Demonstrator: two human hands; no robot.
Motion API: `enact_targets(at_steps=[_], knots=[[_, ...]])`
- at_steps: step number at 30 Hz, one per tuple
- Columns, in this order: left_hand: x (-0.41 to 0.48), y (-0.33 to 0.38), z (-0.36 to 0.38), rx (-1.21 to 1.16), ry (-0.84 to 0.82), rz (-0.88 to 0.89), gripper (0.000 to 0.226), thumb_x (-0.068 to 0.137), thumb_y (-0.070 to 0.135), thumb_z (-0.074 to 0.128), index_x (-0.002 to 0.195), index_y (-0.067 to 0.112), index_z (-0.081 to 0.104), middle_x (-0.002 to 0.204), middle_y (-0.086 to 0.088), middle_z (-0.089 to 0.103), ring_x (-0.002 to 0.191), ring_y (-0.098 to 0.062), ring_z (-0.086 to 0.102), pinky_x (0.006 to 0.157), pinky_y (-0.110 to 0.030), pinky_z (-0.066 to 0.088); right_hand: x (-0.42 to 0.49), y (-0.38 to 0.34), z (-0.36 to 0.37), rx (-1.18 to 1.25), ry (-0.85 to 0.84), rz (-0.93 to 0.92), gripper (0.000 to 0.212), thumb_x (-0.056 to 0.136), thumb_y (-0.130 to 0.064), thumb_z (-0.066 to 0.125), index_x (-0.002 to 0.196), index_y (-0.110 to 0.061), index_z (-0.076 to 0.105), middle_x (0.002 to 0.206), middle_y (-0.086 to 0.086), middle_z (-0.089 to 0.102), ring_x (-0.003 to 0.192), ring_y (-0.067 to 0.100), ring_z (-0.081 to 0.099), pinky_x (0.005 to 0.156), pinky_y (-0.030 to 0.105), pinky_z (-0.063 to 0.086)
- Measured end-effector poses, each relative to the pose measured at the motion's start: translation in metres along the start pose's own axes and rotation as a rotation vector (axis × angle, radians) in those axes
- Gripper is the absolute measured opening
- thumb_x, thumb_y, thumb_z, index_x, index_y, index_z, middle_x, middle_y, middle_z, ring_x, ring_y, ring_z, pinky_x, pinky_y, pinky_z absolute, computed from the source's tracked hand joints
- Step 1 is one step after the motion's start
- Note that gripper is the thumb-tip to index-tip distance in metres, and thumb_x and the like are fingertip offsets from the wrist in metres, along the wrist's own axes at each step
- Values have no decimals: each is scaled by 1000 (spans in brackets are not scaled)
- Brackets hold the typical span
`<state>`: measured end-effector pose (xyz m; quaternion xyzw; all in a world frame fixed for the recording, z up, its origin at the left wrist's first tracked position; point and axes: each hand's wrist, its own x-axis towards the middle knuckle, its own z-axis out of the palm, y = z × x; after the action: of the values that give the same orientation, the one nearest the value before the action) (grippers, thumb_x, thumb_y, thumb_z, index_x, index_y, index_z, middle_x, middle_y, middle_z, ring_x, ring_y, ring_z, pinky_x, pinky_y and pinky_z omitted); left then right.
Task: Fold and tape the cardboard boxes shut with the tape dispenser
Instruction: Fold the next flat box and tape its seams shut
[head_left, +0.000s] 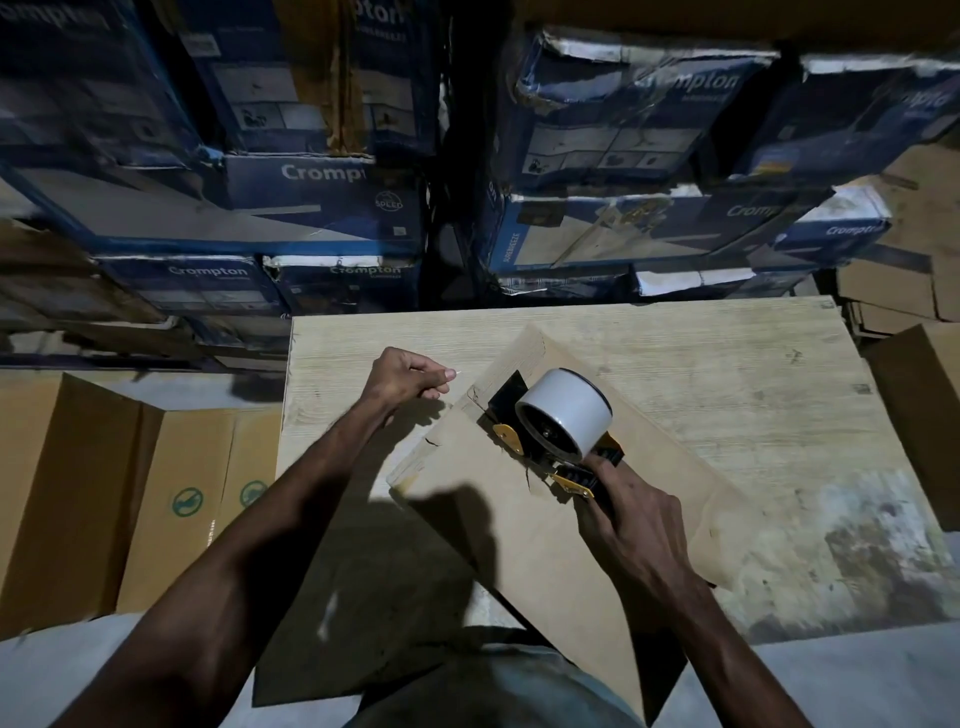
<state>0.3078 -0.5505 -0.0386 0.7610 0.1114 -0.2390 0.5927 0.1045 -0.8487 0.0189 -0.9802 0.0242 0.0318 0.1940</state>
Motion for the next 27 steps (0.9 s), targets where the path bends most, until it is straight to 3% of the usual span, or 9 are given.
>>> enact_targets(at_steps=[12,18,21,24,25,27], knots=[[0,-22,12,-85,-4,-80,20,83,17,87,92,1,81,76,-15,77,55,-12,56,56,-18,51,2,-5,2,-62,-45,-9,56,87,-26,71,137,-43,51,118,-9,67,84,20,68,58,33,47],[0,-30,26,-101,20,-119,20,82,20,88,91,3,81,64,-2,71,51,-6,54,53,-16,47,3,-5,1,-63,-53,-24,55,88,-26,71,136,-43,52,120,-8,67,83,23,68,57,35,49],[0,-31,33,-139,69,-122,22,80,19,89,93,3,81,82,-9,79,69,-14,71,57,-15,52,4,-5,2,-64,-54,-30,55,88,-27,71,137,-43,52,123,-10,66,84,23,69,58,34,50],[3,-38,41,-71,132,-133,28,78,25,91,100,10,82,98,-7,80,99,-25,76,76,-23,57,4,-5,2,-75,-59,-23,55,89,-27,71,137,-43,50,123,-10,66,84,22,69,58,35,51],[3,-42,41,-53,148,-149,44,77,30,92,115,13,79,113,-8,78,112,-25,72,88,-28,58,4,-5,2,-76,-62,-23,55,89,-28,70,137,-44,49,123,-9,66,85,22,69,58,36,52],[3,-51,36,59,150,-244,95,70,51,93,150,22,52,147,-7,57,135,-27,56,108,-39,50,2,-5,3,-81,-62,-27,54,90,-28,70,137,-44,49,123,-10,66,85,21,69,59,36,52]])
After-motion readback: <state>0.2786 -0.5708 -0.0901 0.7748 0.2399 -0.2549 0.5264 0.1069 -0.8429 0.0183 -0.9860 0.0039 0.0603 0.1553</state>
